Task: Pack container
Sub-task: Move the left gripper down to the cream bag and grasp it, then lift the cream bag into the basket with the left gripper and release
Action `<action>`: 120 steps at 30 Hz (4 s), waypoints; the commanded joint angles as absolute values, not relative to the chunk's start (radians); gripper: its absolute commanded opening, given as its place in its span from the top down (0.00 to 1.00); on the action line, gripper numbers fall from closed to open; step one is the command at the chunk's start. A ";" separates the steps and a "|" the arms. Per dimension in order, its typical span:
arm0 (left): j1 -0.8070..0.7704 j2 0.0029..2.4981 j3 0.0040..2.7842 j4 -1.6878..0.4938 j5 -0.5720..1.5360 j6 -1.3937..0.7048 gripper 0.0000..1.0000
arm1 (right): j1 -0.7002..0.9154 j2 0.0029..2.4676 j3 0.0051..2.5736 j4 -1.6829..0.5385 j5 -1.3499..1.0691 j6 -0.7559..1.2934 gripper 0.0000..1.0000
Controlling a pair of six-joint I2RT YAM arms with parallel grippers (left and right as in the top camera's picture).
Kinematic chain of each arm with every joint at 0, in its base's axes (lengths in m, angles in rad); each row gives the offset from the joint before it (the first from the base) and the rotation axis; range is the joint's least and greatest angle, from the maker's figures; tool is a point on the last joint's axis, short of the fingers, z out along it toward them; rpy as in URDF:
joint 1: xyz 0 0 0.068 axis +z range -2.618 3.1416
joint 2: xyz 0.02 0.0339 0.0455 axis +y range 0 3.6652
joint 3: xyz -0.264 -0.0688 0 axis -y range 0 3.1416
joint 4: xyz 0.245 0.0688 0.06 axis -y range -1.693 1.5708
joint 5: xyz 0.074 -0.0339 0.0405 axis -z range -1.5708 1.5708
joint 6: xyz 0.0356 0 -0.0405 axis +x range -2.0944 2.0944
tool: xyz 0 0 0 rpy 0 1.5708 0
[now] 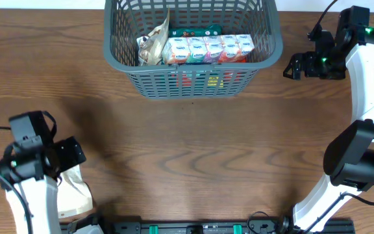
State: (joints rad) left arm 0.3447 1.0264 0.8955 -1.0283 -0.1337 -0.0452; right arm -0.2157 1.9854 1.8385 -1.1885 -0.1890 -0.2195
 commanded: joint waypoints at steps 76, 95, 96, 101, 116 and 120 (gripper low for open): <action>0.514 1.334 0.582 -0.376 0.253 -0.018 0.89 | -0.209 1.982 1.836 -1.208 -0.191 -0.225 0.01; 0.236 1.346 1.681 -0.815 0.329 -0.047 0.95 | -0.208 1.982 1.836 -1.207 -0.191 -0.225 0.01; 0.190 1.373 1.750 -0.815 0.329 -0.012 0.95 | -0.209 1.982 1.836 -1.208 -0.191 -0.225 0.01; -0.036 1.530 2.020 -0.817 0.269 0.157 0.94 | -0.209 1.982 1.836 -1.210 -0.191 -0.224 0.01; -0.487 1.920 2.163 -0.679 0.111 0.993 0.94 | -0.208 1.982 1.836 -1.233 -0.227 -0.213 0.01; -0.508 2.002 2.163 -0.538 0.111 1.051 0.94 | -0.208 1.982 1.836 -1.239 -0.244 -0.203 0.01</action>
State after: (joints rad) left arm -0.5068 1.9713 2.1433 -0.5915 0.1413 0.9192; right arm -0.2157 1.9854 1.8378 -1.2350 -0.2123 -0.2184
